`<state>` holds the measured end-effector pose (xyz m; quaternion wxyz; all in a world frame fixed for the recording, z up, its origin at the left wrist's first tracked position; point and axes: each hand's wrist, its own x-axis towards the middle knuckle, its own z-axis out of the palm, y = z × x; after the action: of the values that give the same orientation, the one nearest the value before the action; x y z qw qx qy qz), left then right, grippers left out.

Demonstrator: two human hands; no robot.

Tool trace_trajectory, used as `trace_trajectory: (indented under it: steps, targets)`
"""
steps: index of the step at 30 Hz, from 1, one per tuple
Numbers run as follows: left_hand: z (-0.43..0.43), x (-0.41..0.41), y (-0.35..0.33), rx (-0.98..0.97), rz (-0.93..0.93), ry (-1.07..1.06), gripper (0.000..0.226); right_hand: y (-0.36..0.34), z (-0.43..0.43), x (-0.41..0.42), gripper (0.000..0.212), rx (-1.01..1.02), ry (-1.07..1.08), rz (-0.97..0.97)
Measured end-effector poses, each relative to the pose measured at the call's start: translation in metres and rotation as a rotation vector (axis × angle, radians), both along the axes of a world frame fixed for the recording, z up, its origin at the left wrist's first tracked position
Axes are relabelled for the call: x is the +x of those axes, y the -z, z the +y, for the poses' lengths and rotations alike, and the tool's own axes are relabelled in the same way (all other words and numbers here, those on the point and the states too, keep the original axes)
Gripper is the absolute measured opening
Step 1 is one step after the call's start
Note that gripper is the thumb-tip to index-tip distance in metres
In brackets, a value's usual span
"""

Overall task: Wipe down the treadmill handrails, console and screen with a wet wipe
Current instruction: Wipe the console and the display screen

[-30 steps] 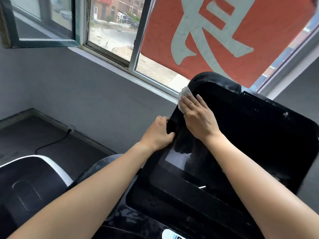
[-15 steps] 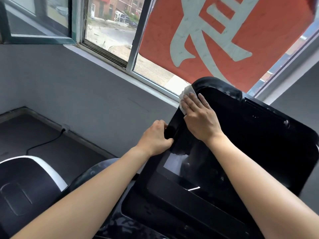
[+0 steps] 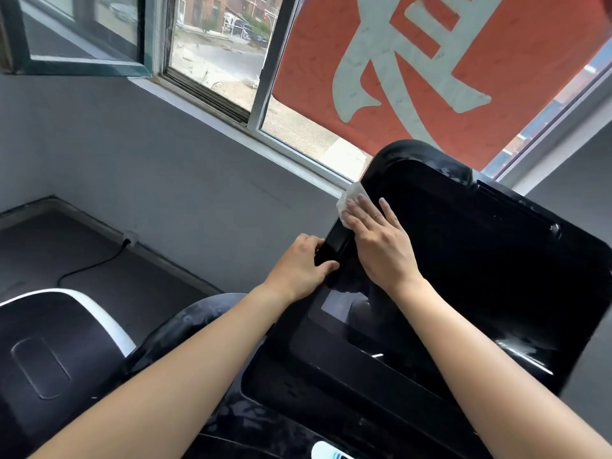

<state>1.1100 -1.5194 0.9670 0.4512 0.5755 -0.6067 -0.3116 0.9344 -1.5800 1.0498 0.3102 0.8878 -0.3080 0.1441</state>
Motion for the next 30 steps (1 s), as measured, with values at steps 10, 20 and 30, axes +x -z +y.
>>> trace_trajectory:
  steps: [10, 20, 30]
  targets:
    - [0.021, 0.0, 0.024, 0.056, -0.043, -0.001, 0.059, 0.051, 0.032, -0.004, 0.059, 0.088, -0.053, 0.206]
    - [0.035, 0.005, 0.048, 0.171, -0.115, -0.013, 0.06, 0.066, 0.047, 0.003, 0.057, 0.158, -0.045, -0.015]
    - [0.062, 0.013, 0.07, 0.199, -0.283, -0.003, 0.065, 0.07, 0.054, 0.001, 0.06, 0.131, -0.026, -0.01]
